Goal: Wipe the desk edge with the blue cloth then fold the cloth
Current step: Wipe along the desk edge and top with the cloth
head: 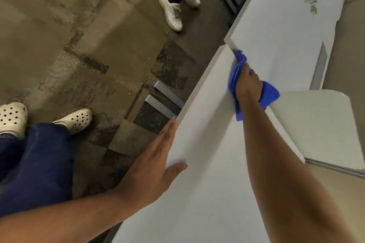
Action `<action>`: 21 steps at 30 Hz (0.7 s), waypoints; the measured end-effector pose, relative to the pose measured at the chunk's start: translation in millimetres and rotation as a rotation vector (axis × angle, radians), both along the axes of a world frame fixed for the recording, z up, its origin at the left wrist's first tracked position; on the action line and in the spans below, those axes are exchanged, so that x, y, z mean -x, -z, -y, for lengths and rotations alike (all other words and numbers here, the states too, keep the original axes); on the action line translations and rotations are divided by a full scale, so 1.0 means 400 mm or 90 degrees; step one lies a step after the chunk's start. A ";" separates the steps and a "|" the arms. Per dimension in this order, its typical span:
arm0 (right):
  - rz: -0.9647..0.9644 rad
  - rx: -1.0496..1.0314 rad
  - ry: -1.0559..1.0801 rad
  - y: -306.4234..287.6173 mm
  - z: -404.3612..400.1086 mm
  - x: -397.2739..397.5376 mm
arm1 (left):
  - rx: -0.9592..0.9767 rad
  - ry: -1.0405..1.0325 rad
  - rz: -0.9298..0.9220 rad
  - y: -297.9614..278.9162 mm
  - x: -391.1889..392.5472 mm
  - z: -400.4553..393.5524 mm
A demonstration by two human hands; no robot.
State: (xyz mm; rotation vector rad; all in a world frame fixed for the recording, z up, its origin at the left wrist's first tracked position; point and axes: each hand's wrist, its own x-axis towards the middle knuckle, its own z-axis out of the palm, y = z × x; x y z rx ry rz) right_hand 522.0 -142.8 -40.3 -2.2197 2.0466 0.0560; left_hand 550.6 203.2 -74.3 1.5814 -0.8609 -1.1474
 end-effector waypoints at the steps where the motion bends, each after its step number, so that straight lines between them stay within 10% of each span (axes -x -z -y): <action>1: -0.029 0.017 -0.009 0.006 -0.008 -0.046 | -0.005 -0.001 -0.001 -0.002 -0.001 0.001; 21: 0.077 -0.042 -0.459 0.012 -0.384 -0.010 | -0.023 -0.027 0.045 0.000 -0.002 0.011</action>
